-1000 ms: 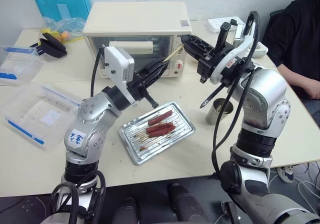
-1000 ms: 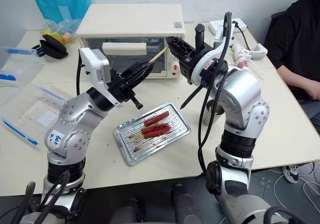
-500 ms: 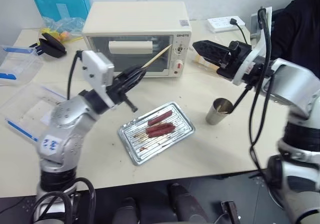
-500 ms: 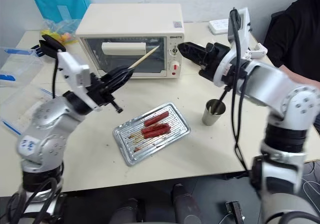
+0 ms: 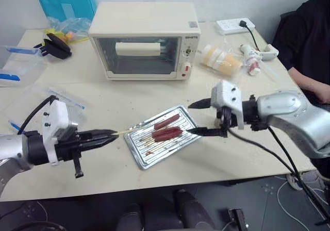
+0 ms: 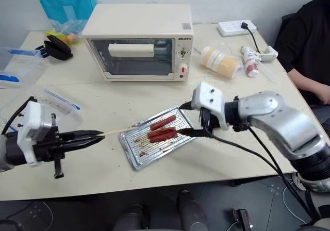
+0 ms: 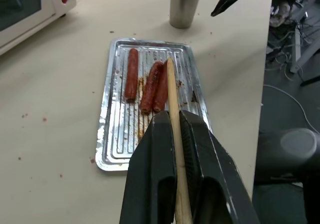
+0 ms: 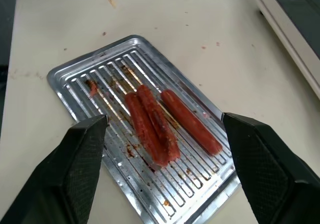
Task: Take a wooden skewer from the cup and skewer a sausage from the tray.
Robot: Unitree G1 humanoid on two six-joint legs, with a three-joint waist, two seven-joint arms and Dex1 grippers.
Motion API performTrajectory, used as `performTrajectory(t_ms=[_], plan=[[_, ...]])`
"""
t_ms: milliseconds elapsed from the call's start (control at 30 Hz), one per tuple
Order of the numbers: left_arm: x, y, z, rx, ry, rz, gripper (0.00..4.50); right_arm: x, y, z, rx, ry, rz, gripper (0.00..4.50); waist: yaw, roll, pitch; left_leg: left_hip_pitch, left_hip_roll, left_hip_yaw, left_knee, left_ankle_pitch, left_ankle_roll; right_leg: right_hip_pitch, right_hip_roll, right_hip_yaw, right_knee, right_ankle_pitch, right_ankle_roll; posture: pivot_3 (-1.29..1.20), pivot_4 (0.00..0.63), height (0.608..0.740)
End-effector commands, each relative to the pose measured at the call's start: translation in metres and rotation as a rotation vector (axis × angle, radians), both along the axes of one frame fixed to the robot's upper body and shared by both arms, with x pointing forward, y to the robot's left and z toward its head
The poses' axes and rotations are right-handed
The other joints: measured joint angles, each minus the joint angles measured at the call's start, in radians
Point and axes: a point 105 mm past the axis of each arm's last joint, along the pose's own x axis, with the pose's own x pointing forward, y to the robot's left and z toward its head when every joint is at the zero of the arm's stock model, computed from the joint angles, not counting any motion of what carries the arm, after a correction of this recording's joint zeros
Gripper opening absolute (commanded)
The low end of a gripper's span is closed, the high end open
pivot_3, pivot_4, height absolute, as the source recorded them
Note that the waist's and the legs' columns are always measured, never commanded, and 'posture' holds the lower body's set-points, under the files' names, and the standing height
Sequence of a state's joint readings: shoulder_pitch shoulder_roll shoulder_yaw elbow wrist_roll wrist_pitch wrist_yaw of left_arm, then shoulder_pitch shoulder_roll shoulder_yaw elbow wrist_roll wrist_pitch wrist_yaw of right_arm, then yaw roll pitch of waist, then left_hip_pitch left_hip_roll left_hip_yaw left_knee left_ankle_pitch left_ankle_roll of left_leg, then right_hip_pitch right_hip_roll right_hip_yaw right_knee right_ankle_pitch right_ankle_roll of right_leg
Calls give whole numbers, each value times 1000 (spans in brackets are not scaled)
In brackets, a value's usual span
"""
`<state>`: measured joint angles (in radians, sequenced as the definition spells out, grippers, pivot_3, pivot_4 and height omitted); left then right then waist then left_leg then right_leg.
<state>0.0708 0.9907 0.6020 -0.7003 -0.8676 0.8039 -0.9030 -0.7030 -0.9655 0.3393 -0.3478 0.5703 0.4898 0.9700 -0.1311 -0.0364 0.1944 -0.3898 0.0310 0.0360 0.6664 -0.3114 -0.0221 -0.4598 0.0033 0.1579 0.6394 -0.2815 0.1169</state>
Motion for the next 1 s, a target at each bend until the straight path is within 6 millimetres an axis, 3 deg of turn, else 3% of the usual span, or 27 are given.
performTrajectory(t_ms=[33,100,233,633,1000], plan=[[-7,1,7,15,-26,-7,0,-5,5,-12,-59,-64,107,3813,0,0,0,0,0,0,0,0,0,0,0,0,0,0,0,0,150,740],[-8,1,7,18,-26,-4,0,-5,8,-19,-61,-50,125,3642,0,0,0,1,0,0,0,0,0,0,1,-1,1,0,0,0,150,740],[-9,0,5,18,-33,8,0,-5,23,-38,-60,-17,150,2656,-6,0,0,1,1,-1,0,0,0,0,1,0,3,0,-1,0,150,740],[-11,-5,5,22,-37,-1,0,15,50,-64,-100,-10,152,2656,-7,0,0,3,0,-1,1,0,0,0,1,-1,7,-1,-2,0,150,740],[-8,1,10,26,-66,36,0,26,53,-74,-136,22,146,2656,-9,0,0,3,0,-2,1,0,0,0,1,-1,8,-1,-2,0,150,740]])
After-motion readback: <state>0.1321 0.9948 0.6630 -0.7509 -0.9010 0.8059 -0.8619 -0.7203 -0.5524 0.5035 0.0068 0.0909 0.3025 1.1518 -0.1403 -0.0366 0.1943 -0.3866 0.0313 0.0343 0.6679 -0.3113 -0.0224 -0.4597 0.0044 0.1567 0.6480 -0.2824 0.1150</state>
